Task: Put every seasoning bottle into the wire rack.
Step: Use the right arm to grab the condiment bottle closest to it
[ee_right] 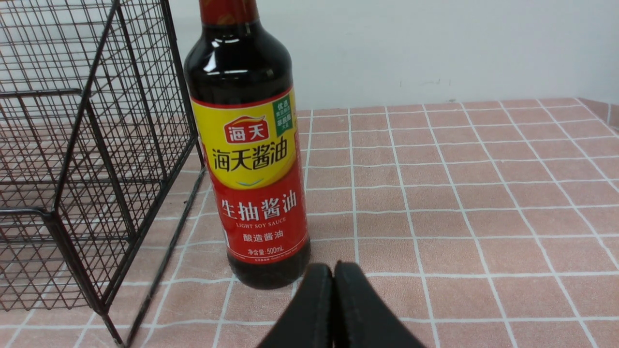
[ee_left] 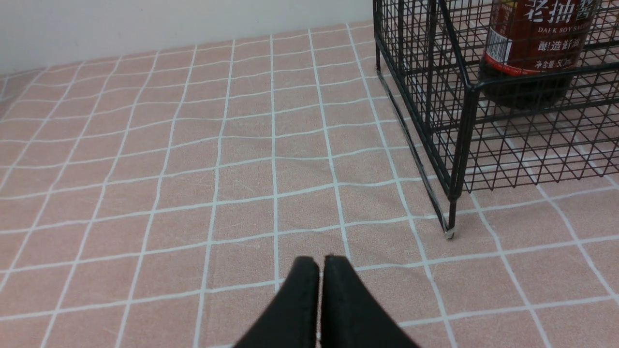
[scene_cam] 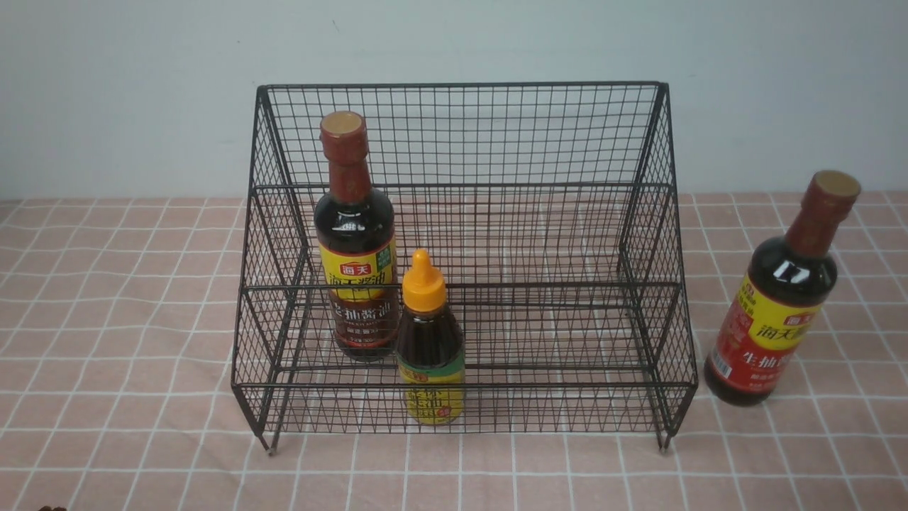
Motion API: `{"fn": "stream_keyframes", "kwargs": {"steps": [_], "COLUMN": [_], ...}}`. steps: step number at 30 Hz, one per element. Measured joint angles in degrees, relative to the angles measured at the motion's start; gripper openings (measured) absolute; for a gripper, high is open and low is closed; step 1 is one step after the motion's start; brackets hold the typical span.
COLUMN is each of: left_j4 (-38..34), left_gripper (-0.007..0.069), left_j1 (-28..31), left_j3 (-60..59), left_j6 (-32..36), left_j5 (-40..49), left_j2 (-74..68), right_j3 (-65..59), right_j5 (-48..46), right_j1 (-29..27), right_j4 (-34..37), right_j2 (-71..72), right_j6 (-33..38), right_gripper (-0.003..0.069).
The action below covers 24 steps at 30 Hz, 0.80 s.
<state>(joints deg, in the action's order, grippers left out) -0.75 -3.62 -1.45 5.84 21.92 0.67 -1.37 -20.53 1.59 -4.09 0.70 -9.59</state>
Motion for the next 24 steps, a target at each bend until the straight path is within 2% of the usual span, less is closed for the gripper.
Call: {"fn": "stream_keyframes", "kwargs": {"steps": [20,24], "left_j4": [0.0,0.0], "left_gripper": [-0.0007,-0.0007], "left_j1": [0.0,0.0], "left_j3": [0.0,0.0], "left_j6": [0.0,0.0], "left_j5": [0.0,0.0], "left_j2": [0.0,0.0], "right_j3": [0.0,-0.2], "right_j5": [0.1,5.4], "right_j1": [0.0,0.0], "right_j4": [0.0,1.7], "right_j2": [0.0,0.0], "right_j6": [0.0,-0.2], "right_gripper": [-0.0014,-0.0014]}}
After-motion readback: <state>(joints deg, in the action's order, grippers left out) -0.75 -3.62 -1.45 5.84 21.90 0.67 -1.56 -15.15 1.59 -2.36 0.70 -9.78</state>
